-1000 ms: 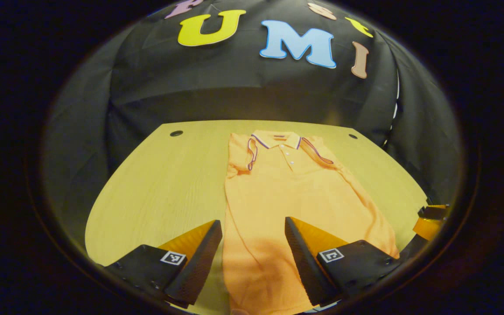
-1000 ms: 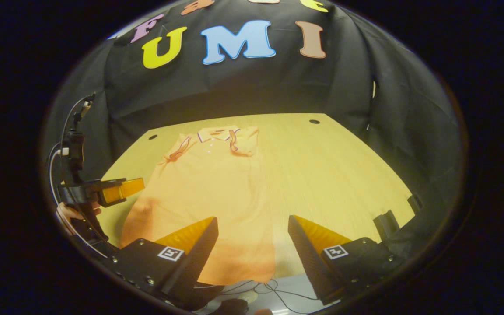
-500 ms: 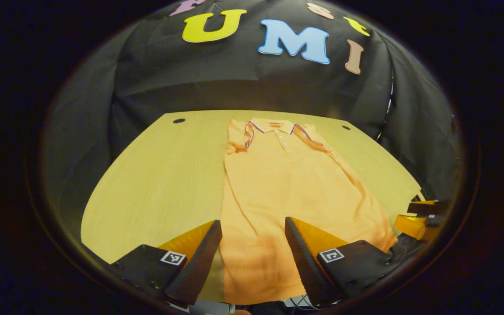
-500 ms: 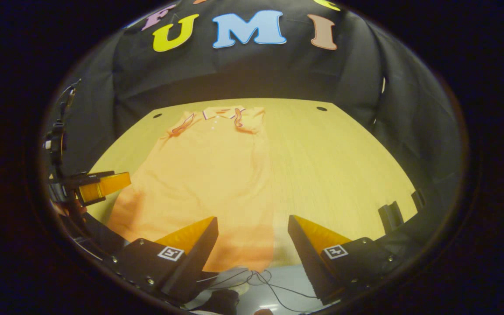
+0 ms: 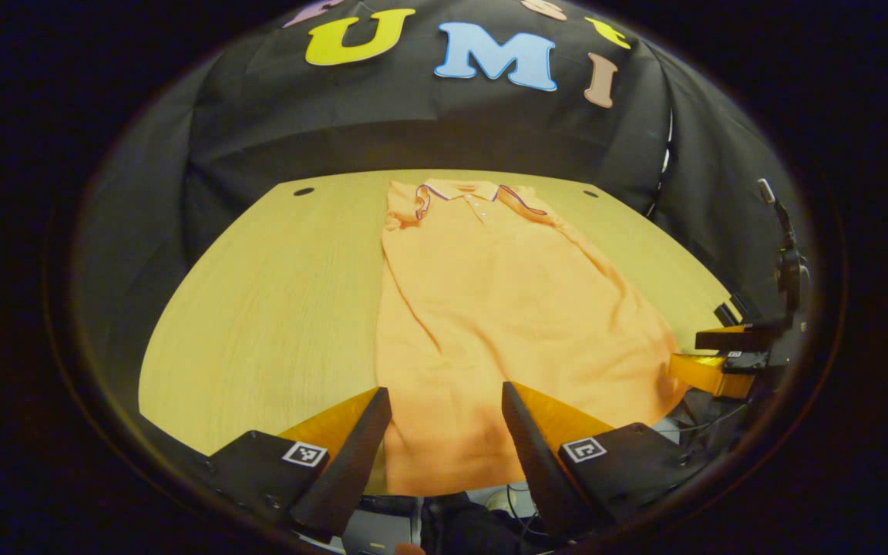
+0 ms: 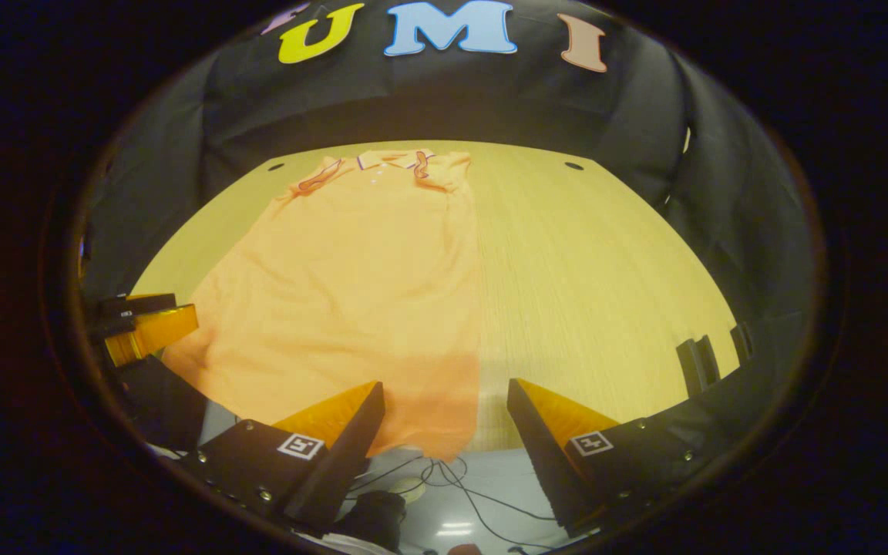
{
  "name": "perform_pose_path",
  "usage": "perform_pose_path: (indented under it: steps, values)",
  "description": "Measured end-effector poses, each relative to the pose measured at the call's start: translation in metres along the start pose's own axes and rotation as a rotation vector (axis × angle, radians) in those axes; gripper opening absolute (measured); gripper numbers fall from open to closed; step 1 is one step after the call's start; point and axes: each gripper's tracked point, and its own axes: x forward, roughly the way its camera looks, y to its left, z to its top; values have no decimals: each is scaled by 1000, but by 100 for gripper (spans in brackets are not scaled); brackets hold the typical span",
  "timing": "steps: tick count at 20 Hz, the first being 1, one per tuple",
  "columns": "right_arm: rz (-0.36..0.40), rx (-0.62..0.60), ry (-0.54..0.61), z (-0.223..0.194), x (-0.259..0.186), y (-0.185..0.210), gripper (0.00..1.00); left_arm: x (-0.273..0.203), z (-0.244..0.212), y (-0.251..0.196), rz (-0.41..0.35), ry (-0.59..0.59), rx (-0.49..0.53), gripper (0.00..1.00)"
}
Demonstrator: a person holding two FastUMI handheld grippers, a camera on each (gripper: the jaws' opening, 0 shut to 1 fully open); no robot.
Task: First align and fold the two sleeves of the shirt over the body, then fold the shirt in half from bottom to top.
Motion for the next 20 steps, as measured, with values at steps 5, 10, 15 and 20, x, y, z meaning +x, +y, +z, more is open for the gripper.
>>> perform_pose_path:
  steps: [5, 10, 15, 20]
  values:
    - [10, -23, 26, -11, 2, 6, 100, -1, -22, 1, -2, 26, -6, 95]
    - [20, -14, 23, -12, 2, 9, 100, 6, -33, -1, 7, 42, -9, 95]
    - [17, 33, 13, -16, 2, 14, 95, 7, -37, -1, 36, 36, 21, 94]
    - [1, 88, -9, -15, 1, 14, 48, 11, -37, -6, 53, 31, 51, 74]
